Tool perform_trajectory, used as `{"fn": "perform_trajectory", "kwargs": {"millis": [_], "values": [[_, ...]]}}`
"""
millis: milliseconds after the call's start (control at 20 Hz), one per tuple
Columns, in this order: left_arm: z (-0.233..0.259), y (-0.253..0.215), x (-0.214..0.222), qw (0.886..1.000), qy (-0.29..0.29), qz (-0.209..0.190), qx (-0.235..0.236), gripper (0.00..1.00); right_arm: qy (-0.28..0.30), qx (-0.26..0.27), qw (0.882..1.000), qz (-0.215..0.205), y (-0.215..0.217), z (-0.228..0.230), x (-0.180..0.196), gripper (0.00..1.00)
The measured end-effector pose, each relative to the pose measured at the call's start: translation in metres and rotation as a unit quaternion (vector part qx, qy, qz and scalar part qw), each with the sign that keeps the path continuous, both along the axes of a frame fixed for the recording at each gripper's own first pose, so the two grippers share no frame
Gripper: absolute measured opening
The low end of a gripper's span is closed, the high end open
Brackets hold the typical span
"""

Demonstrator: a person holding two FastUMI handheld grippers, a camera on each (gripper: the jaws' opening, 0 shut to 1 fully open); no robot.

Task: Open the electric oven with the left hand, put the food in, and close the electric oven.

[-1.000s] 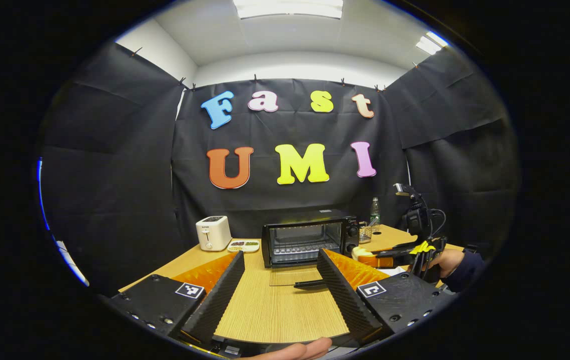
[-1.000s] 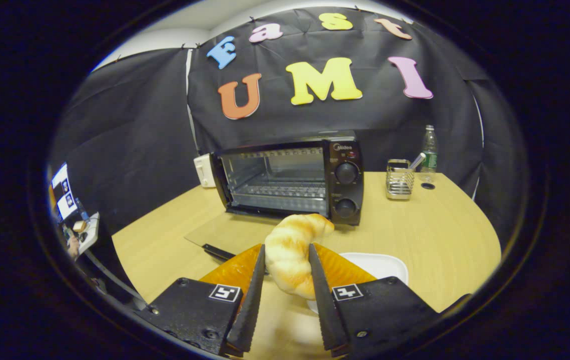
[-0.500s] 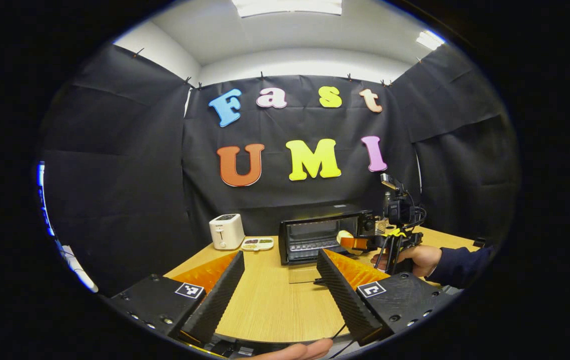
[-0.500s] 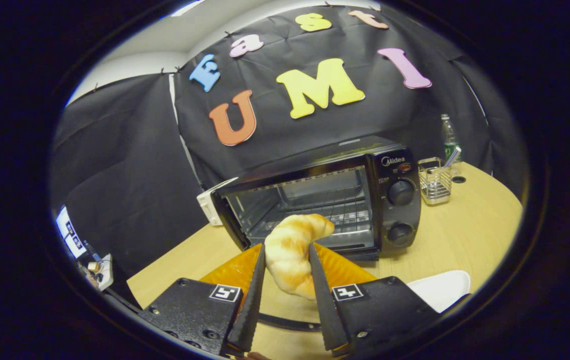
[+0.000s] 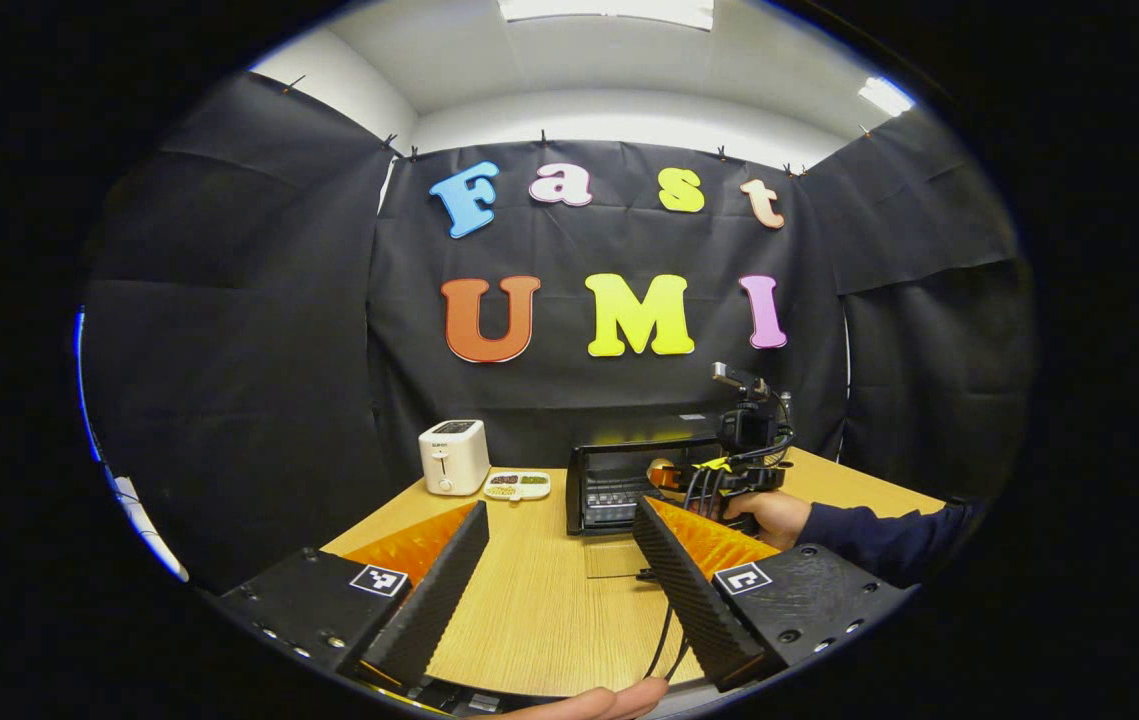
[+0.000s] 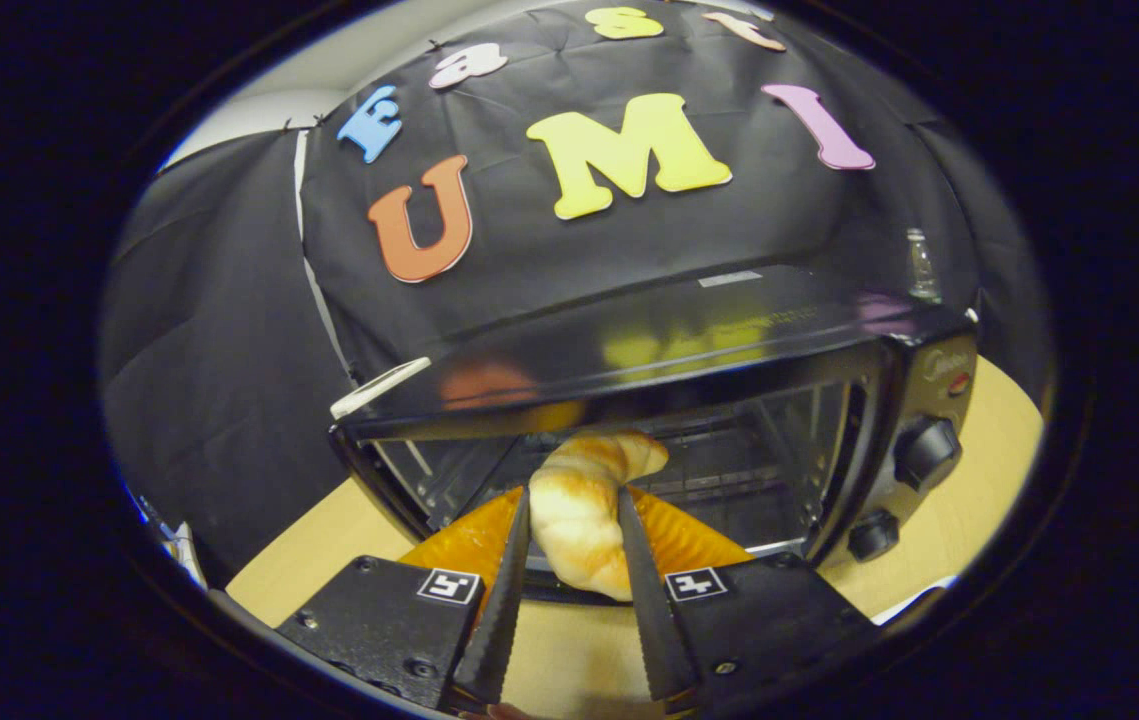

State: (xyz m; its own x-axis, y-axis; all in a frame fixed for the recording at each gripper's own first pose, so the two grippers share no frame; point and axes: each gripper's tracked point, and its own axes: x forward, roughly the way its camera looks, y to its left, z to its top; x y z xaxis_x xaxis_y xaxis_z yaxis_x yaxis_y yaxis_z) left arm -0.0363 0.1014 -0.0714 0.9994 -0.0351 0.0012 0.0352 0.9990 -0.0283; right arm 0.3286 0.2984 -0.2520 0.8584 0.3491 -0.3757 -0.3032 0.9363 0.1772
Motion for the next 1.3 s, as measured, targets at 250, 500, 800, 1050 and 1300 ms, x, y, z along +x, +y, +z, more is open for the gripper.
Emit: {"fn": "perform_trajectory", "kwargs": {"millis": [250, 500, 800, 1050, 1300], "values": [[0.002, -0.006, -0.002, 1.000, -0.003, -0.009, 0.001, 0.96, -0.015, -0.044, 0.999, -0.027, 0.004, -0.010, 0.045, 0.52], [0.002, -0.009, -0.005, 1.000, -0.004, -0.013, 0.000, 0.96, -0.011, -0.064, 0.997, -0.043, -0.012, -0.022, 0.027, 0.81], [0.002, -0.025, -0.009, 1.000, 0.007, -0.019, 0.002, 0.95, -0.031, -0.045, 0.998, -0.034, -0.039, 0.015, -0.043, 0.92], [0.011, -0.042, -0.014, 1.000, 0.000, -0.017, -0.003, 0.96, -0.060, -0.030, 0.998, -0.020, -0.063, 0.067, -0.109, 0.94], [0.011, -0.053, -0.008, 0.999, 0.014, -0.024, -0.019, 0.95, -0.104, -0.026, 0.994, -0.018, -0.096, 0.127, -0.173, 0.93]]}}
